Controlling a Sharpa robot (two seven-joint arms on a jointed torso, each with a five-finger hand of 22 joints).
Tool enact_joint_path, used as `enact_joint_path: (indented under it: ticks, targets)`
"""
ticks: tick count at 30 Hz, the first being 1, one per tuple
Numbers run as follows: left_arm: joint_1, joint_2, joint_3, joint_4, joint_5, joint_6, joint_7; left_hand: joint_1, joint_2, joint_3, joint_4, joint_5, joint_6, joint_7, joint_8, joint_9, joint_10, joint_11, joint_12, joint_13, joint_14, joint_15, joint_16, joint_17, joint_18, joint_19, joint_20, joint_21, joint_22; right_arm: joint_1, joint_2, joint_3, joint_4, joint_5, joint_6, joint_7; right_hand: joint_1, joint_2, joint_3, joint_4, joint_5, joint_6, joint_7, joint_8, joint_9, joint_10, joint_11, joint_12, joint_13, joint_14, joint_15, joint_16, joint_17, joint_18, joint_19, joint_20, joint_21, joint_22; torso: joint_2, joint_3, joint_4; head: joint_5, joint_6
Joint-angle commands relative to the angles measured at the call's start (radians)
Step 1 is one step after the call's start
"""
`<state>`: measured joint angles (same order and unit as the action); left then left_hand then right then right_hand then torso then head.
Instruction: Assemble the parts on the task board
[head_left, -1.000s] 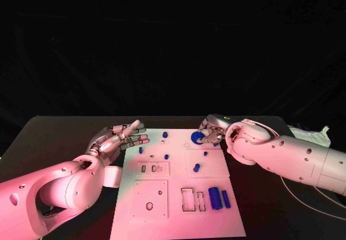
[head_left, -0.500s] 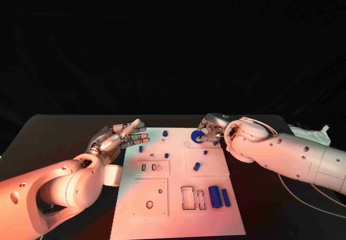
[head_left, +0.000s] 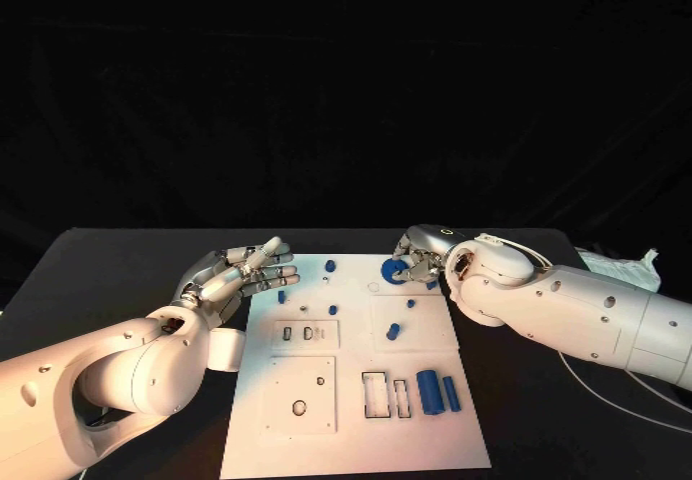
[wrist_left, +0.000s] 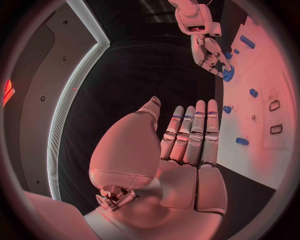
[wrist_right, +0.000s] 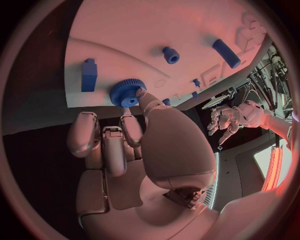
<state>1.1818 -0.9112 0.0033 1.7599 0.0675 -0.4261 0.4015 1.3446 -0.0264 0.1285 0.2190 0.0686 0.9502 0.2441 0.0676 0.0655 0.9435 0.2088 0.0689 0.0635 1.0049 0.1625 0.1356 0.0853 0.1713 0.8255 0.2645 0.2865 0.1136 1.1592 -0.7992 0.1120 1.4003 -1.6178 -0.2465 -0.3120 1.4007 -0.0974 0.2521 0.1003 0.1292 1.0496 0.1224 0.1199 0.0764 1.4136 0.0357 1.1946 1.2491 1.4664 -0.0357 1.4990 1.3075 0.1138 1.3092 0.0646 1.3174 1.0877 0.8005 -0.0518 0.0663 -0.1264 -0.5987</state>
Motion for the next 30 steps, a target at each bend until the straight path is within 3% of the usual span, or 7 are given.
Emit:
enact_joint_path:
  ticks: [1, 8, 15, 23, 30]
  targets:
    - [0.001, 0.002, 0.001, 0.001, -0.007, 0.022, 0.003, 0.003, 0.004, 0.001, -0.005, -0.003, -0.005, 0.015, -0.004, -0.001, -0.008, 0.0, -0.004, -0.001, -0.004, 0.001, -0.006, -0.001, 0.01, -0.004, 0.005, -0.007, -0.001, -0.011, 0.0, -0.006, 0.012, -0.076, -0.042, -0.015, 0.039, 0.038, 0.011, -0.002, 0.008, 0.042, -0.013, 0.018, 0.015, 0.02, -0.014, 0.013, 0.014, 0.081, -0.01, 0.008, 0.136, -0.021, 0.012, 0.0, 0.009, 0.008, 0.0, -0.0006, -0.0004, 0.002, 0.001]
    - [0.001, 0.003, 0.001, 0.002, -0.007, 0.023, 0.003, 0.003, 0.004, 0.001, -0.005, -0.003, -0.005, 0.015, -0.004, -0.001, -0.008, 0.0, -0.004, -0.001, -0.004, 0.001, -0.006, -0.001, 0.01, -0.004, 0.005, -0.007, -0.001, -0.013, 0.005, -0.006, 0.06, -0.104, -0.113, -0.005, 0.022, 0.032, 0.024, -0.003, 0.024, 0.05, -0.016, 0.02, 0.018, 0.024, -0.017, 0.016, 0.021, 0.081, -0.013, 0.009, 0.138, -0.023, 0.017, -0.002, 0.016, 0.019, 0.0, -0.0011, 0.0013, 0.002, 0.003]
    - [0.001, 0.005, 0.001, 0.003, -0.008, 0.024, 0.003, 0.003, 0.004, 0.001, -0.005, -0.003, -0.005, 0.015, -0.004, -0.001, -0.008, 0.0, -0.004, -0.001, -0.004, 0.001, -0.006, -0.001, 0.01, -0.004, 0.005, -0.007, -0.001, -0.01, 0.036, -0.006, 0.085, -0.112, -0.132, 0.001, 0.012, 0.027, 0.031, -0.004, 0.029, 0.051, -0.017, 0.019, 0.019, 0.025, -0.018, 0.016, 0.023, 0.081, -0.013, 0.009, 0.139, -0.024, 0.018, -0.003, 0.018, 0.021, -0.001, -0.0019, 0.0036, 0.008, 0.007]
    - [0.001, 0.006, 0.001, 0.003, -0.008, 0.024, 0.002, 0.003, 0.004, 0.001, -0.006, -0.004, -0.006, 0.015, -0.004, -0.001, -0.008, 0.0, -0.004, -0.001, -0.004, 0.001, -0.007, -0.002, 0.01, -0.005, 0.006, -0.008, -0.002, -0.004, 0.101, -0.006, 0.076, -0.113, -0.124, 0.007, 0.011, 0.026, 0.032, -0.005, 0.03, 0.051, -0.018, 0.019, 0.019, 0.025, -0.018, 0.016, 0.024, 0.081, -0.014, 0.01, 0.141, -0.024, 0.02, -0.003, 0.02, 0.025, 0.0, -0.0022, 0.0035, 0.014, 0.008]
    - [0.001, 0.008, 0.001, 0.005, -0.008, 0.024, 0.002, 0.003, 0.004, 0.001, -0.006, -0.004, -0.006, 0.015, -0.004, -0.001, -0.008, 0.0, -0.004, -0.001, -0.004, 0.001, -0.007, -0.002, 0.01, -0.005, 0.006, -0.008, -0.002, -0.002, 0.161, -0.011, 0.041, -0.114, -0.107, 0.01, 0.009, 0.026, 0.033, -0.004, 0.029, 0.051, -0.017, 0.018, 0.019, 0.025, -0.018, 0.014, 0.023, 0.081, -0.014, 0.01, 0.14, -0.024, 0.02, -0.003, 0.02, 0.025, 0.001, -0.0023, 0.0035, 0.019, 0.007]
